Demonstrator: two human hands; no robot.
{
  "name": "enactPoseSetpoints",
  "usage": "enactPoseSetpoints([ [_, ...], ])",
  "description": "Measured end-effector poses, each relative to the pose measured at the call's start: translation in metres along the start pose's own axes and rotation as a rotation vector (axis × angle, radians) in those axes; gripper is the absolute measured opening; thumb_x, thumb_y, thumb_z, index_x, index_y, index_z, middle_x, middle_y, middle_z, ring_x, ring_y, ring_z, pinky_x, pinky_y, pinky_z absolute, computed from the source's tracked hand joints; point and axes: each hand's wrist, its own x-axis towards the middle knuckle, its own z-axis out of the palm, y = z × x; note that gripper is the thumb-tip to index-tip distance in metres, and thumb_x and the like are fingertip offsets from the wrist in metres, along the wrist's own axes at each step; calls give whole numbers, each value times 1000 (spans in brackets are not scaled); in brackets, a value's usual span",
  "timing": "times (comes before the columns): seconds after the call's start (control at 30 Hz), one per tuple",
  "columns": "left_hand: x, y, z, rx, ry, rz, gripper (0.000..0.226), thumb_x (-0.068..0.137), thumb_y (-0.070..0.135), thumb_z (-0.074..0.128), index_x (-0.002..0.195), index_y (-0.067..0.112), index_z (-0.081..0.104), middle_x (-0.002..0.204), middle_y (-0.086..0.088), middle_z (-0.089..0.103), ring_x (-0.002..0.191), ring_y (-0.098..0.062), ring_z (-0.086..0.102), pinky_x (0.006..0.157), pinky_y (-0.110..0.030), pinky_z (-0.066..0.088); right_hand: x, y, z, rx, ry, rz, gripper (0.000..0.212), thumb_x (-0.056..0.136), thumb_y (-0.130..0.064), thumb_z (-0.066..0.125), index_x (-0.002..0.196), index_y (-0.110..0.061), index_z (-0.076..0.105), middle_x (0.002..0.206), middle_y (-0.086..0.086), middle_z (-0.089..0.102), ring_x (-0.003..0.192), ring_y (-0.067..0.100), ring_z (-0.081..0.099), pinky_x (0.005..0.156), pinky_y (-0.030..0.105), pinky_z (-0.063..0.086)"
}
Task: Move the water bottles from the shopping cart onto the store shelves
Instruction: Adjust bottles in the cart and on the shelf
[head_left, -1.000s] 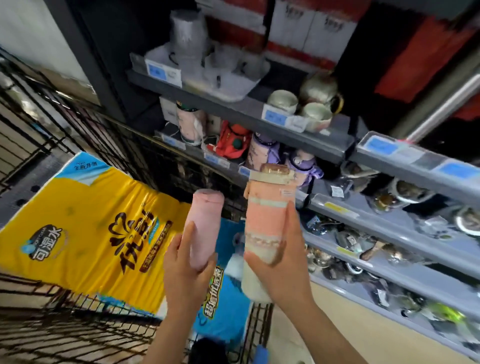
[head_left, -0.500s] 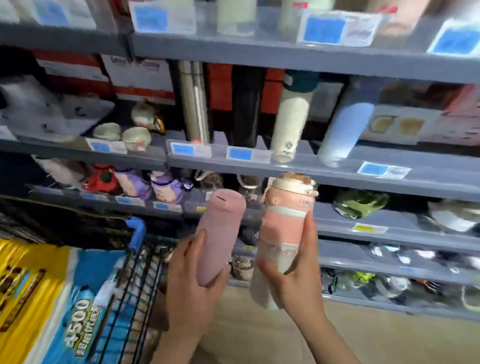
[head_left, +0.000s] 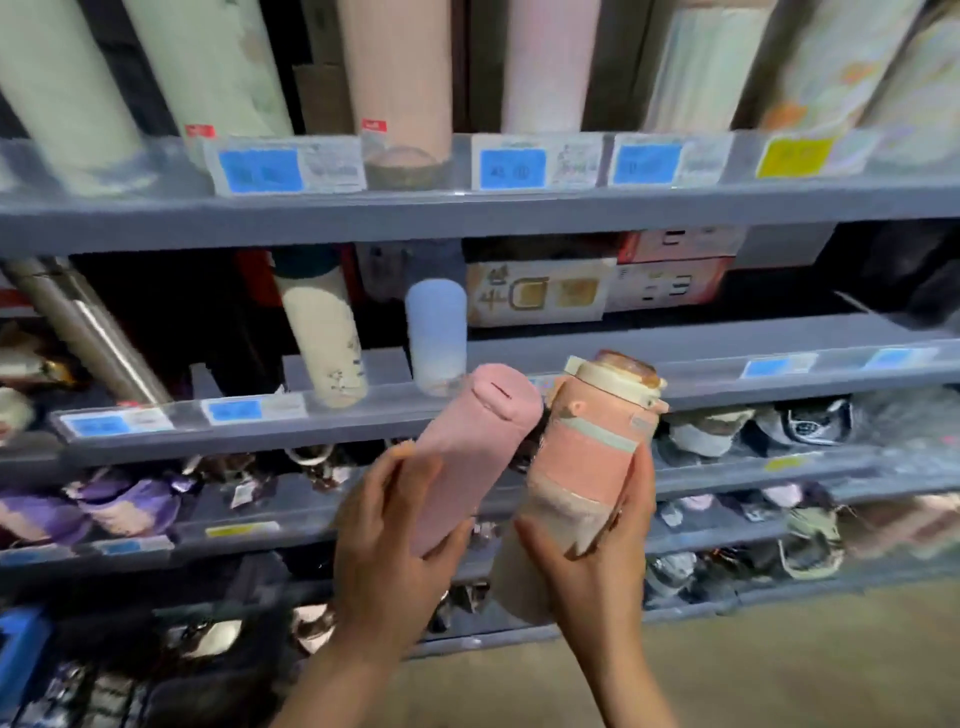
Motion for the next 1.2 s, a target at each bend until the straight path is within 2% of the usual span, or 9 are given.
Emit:
enactPoseSetpoints([
  [0.1, 36, 11, 35, -4, 23, 83, 87, 69, 22, 82, 140, 32, 33, 131, -8, 46, 112, -31, 51, 91, -38, 41, 31, -3, -19, 48, 114, -38, 109, 53, -40, 82, 132, -71, 14, 137, -42, 32, 127, 0, 45, 97, 30, 44],
  [0.13, 48, 15, 47, -3, 28, 121, 81, 72, 26, 77, 139, 32, 33, 131, -9, 45, 112, -30, 50, 91, -38, 40, 42, -4, -25, 39, 147, -56, 110, 54, -36, 83, 131, -72, 13, 136, -45, 30, 127, -3, 43, 98, 28, 42],
  [0.23, 81, 25, 82, -10, 23, 240, 71, 76, 32, 64, 139, 32, 31, 130, -13, 47, 110, -34, 52, 88, -43, 42, 75, -7, -44, 5, 242, -85, 112, 57, -29, 83, 137, -65, 14, 141, -33, 34, 130, 4, 43, 102, 41, 42],
  [0.37, 120, 37, 118, -94, -26, 299, 76, 67, 23, 79, 134, 29, 44, 123, -18, 60, 103, -33, 55, 77, -42, 44, 116, -8, -64, 9, 350, -108, 113, 62, -18, 89, 140, -57, 17, 123, -48, 37, 115, -13, 47, 93, 29, 41],
  [0.57, 155, 50, 155, -80, -50, 342, 82, 60, 16, 83, 132, 32, 48, 121, -18, 62, 102, -34, 57, 77, -43, 46, 157, -1, -79, 96, 481, -85, 109, 61, -21, 84, 143, -51, 19, 140, -9, 44, 118, 9, 55, 100, 47, 47],
  [0.8, 178, 69, 186, 21, 20, 478, 72, 68, 13, 74, 132, 31, 46, 123, -18, 63, 109, -36, 58, 85, -46, 44, 208, 12, -97, 245, 497, -102, 106, 64, -20, 84, 142, -49, 18, 143, -2, 42, 119, 12, 57, 97, 46, 51],
  [0.9, 186, 66, 198, 100, 52, 460, 69, 72, 16, 72, 134, 30, 45, 124, -16, 61, 108, -35, 57, 86, -47, 43, 231, 15, -103, 288, 503, -96, 105, 63, -21, 86, 138, -56, 20, 144, -3, 41, 119, 10, 57, 98, 46, 50],
  [1.07, 192, 47, 219, 272, 181, 428, 68, 81, 25, 65, 141, 31, 33, 119, -12, 44, 100, -33, 50, 85, -47, 39, 258, 21, -102, 328, 466, -75, 108, 70, -8, 85, 147, -41, 16, 145, -9, 38, 120, 5, 54, 101, 40, 49],
  [1.2, 186, 36, 230, 309, 238, 342, 76, 79, 16, 70, 142, 26, 29, 110, -14, 37, 92, -34, 45, 82, -49, 40, 271, 21, -86, 376, 428, -67, 109, 71, -7, 84, 149, -39, 14, 149, -6, 34, 125, 6, 50, 103, 41, 47],
])
